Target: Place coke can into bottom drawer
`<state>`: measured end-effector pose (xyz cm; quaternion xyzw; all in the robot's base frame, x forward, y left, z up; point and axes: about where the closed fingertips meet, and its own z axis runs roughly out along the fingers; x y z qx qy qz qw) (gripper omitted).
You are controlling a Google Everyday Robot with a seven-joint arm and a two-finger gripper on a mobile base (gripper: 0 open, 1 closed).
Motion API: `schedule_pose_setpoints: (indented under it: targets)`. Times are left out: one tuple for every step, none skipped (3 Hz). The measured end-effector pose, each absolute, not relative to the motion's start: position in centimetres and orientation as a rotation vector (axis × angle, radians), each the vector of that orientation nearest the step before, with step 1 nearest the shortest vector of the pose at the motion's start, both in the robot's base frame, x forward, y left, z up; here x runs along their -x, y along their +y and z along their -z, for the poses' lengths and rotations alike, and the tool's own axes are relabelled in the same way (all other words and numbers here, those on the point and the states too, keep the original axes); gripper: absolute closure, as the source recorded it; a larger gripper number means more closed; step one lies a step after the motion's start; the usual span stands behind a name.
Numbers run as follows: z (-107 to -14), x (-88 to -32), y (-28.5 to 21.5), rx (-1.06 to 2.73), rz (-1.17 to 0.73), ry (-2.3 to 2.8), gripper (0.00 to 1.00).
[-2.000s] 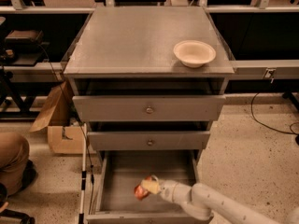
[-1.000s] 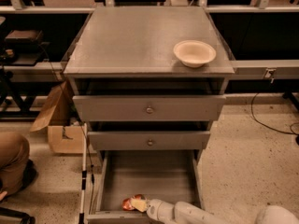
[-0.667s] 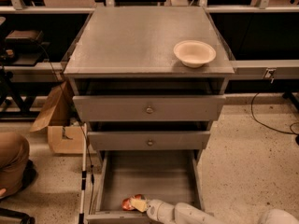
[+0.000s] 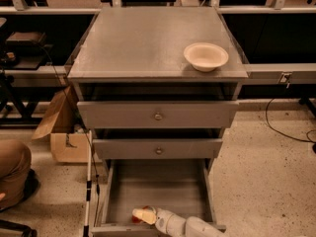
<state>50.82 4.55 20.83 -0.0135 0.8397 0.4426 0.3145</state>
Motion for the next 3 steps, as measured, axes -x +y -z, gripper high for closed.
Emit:
schedule_pose_setpoints:
  targets:
    - [-21.9,-51.2,4.6,0.048,-1.175,2.165,0.00]
    - [-23.1,-51.6,4.7,0.065,-1.190,2.123,0.00]
    - [-23.1,-51.6,4.7,0.065,-1.190,2.123,0.00]
